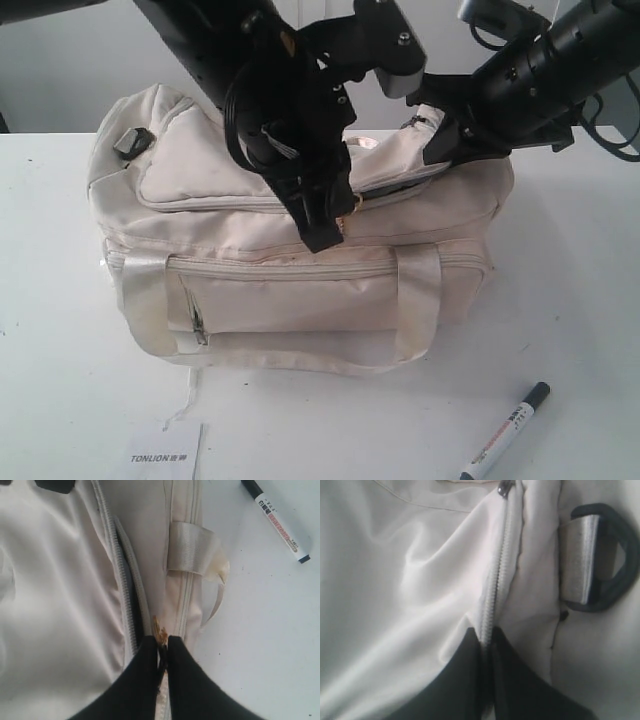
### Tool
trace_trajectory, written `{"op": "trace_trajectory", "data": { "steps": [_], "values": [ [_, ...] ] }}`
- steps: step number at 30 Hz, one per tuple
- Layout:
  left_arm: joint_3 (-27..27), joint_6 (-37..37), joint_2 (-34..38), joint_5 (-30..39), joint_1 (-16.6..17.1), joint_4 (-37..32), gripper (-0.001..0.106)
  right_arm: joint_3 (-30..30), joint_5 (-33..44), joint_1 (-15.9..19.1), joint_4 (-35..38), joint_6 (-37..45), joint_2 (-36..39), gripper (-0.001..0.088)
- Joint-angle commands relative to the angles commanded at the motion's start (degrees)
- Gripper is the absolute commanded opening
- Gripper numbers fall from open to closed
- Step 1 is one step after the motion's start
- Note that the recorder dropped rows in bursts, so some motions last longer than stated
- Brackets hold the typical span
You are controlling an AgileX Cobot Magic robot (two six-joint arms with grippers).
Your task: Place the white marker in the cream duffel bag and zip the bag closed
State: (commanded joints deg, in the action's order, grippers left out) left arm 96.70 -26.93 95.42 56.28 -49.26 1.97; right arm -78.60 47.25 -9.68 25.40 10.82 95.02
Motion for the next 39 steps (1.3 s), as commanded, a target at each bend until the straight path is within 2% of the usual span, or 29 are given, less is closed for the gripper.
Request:
{"op": "trace_trajectory", "data": {
  "steps": [10,39],
  "values": [
    [0.0,0.2,0.0,3.8,0.0,-2.4,0.000,0.0,0.0,0.0,0.0,0.0,0.0,0.0000],
    [0.0,0.2,0.0,8.0,0.0,-5.5,0.000,0.0,0.2,0.0,-0.5,-0.1,0.0,0.0000]
  ]
}}
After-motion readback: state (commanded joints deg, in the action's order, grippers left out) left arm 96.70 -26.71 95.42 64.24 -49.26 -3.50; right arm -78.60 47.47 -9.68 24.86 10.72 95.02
